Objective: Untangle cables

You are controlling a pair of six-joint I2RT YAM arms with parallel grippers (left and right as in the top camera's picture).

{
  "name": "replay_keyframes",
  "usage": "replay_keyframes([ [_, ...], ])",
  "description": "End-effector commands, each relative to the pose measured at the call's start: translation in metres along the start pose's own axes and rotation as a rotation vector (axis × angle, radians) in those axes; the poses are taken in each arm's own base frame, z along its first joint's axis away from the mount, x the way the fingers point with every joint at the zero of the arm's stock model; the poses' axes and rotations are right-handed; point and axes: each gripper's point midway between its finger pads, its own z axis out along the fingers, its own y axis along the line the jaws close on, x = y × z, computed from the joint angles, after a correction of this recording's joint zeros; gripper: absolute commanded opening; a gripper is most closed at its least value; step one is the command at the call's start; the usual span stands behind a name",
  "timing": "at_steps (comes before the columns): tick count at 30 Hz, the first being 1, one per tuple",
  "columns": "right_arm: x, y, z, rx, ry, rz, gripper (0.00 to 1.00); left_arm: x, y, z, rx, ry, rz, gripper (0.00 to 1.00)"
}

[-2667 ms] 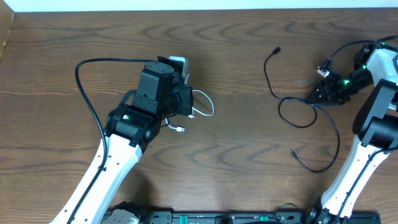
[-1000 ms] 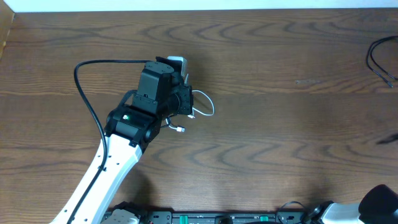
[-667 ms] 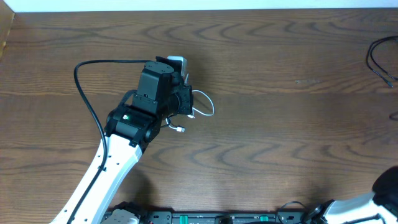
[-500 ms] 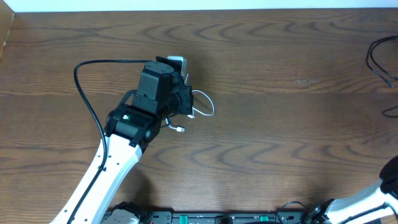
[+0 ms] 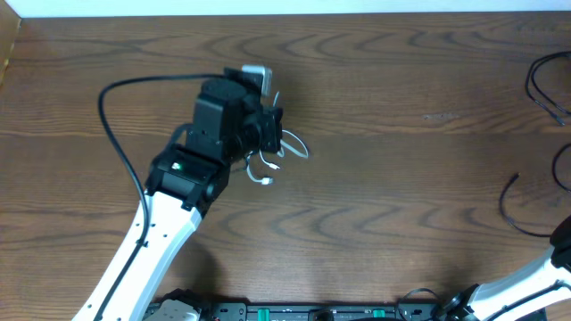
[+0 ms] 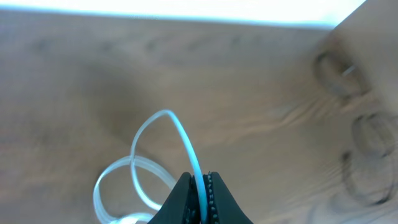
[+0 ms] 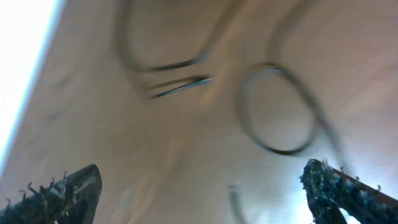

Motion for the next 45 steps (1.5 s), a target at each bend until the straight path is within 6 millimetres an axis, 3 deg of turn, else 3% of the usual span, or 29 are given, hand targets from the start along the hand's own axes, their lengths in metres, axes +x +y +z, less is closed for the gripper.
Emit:
replay_keyframes([
  [1, 0.038, 0.110, -0.080, -0.578, 0.021, -0.356, 0.99, -0.063, -0.043, -0.034, 0.153, -0.158, -0.023, 0.08],
  [4, 0.066, 0.147, -0.112, -0.765, 0.043, -0.479, 0.99, -0.095, -0.068, -0.054, 0.261, -0.252, -0.066, 0.07],
  [5, 0.085, 0.165, -0.127, -0.857, 0.069, -0.538, 0.99, -0.115, -0.083, -0.067, 0.341, -0.317, -0.106, 0.07],
  [8, 0.113, 0.190, -0.140, -0.953, 0.120, -0.608, 0.99, -0.140, -0.103, -0.087, 0.465, -0.400, -0.178, 0.07],
  [15, 0.183, 0.240, -0.158, -1.116, 0.232, -0.798, 0.99, -0.174, -0.120, -0.119, 0.621, -0.520, -0.314, 0.08],
  [22, 0.271, 0.287, -0.180, -1.274, 0.276, -1.108, 0.99, -0.173, -0.126, -0.120, 0.668, -0.487, -0.355, 0.07],
  [26, 0.310, 0.309, -0.194, -1.357, 0.285, -1.210, 0.93, -0.166, -0.133, -0.120, 0.705, -0.444, -0.332, 0.07],
  [31, 0.345, 0.326, -0.207, -1.422, 0.333, -1.246, 0.90, -0.162, -0.138, -0.121, 0.729, -0.420, -0.318, 0.07],
  [34, 0.375, 0.340, -0.210, -1.456, 0.418, -1.234, 0.89, -0.163, -0.138, -0.121, 0.744, -0.396, -0.382, 0.07],
  [40, 0.405, 0.362, -0.202, -1.461, 0.535, -1.162, 0.86, -0.163, -0.138, -0.122, 0.750, -0.397, -0.391, 0.07],
  [45, 0.426, 0.378, -0.197, -1.491, 0.558, -1.163, 0.73, -0.167, -0.140, -0.126, 0.767, -0.412, -0.391, 0.07],
])
